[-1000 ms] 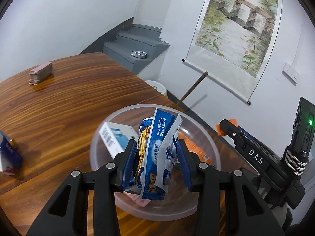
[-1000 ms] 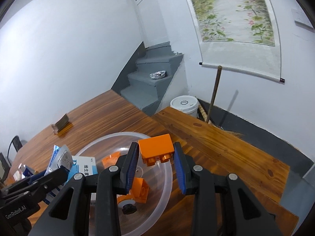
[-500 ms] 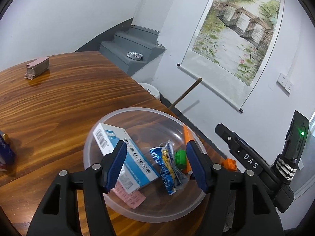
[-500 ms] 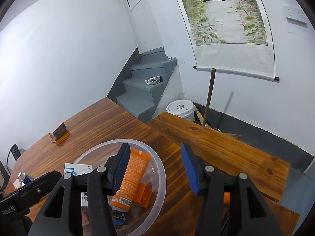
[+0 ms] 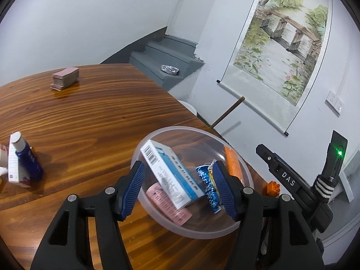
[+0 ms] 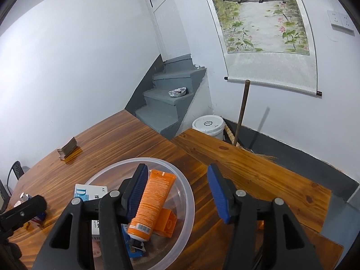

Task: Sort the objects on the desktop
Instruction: 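Release the brick from the right tool while the left tool drops the packet into the bowl, then move the left tool to the yellow brick while the right tool moves to the blue bottle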

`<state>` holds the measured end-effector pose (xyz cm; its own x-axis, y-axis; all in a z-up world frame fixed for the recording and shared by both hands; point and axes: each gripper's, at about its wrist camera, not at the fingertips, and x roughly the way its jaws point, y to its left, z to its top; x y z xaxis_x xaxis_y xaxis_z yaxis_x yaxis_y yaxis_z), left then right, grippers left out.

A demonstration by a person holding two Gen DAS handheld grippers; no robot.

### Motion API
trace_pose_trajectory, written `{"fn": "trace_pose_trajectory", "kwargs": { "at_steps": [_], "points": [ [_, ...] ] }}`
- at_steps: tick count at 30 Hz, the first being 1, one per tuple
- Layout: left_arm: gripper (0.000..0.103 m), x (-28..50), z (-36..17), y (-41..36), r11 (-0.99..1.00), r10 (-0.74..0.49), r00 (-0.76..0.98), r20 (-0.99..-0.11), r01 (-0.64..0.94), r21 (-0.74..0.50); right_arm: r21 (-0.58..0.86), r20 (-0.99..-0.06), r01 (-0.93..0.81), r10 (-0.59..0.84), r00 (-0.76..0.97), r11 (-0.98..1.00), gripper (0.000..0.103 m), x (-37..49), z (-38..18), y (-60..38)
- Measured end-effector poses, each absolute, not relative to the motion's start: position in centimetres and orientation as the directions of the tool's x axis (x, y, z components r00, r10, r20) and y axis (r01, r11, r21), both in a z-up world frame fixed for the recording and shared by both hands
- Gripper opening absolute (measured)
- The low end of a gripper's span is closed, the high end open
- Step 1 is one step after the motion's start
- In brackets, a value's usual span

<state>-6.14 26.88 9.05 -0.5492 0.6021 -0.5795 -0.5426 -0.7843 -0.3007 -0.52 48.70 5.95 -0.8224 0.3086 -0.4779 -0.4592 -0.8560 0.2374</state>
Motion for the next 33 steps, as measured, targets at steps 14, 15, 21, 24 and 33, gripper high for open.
{"fn": "trace_pose_trajectory", "kwargs": {
  "at_steps": [14,15,21,24,33],
  "points": [
    [0.066,-6.2,8.3,24.0,-0.804,0.586,-0.565,-0.581,-0.499,-0.324,0.189,-0.483,-0.410,0.279,-0.830,-0.892,0.062,-1.3,5.7,47.4],
    [0.066,-6.2,8.3,23.6,-0.806,0.582,-0.568,-0.582,-0.494,-0.325,0.185,-0.480,-0.402,0.274,-0.833,-0.897,0.063,-1.3,5.7,47.2],
    [0.066,-6.4,7.8,21.2,-0.825,0.561,-0.586,-0.584,-0.454,-0.337,0.161,-0.467,-0.361,0.251,-0.848,-0.919,0.065,-1.6,5.7,46.2],
    [0.066,-6.5,7.7,19.6,-0.836,0.547,-0.601,-0.583,-0.429,-0.343,0.155,-0.464,-0.340,0.235,-0.854,-0.928,0.065,-1.8,5.7,45.7],
    [0.066,-6.7,7.5,13.6,-0.870,0.492,-0.652,-0.577,-0.341,-0.356,0.187,-0.504,-0.049,-0.053,-0.862,-0.981,0.065,-3.2,4.9,41.9]
  ]
}}
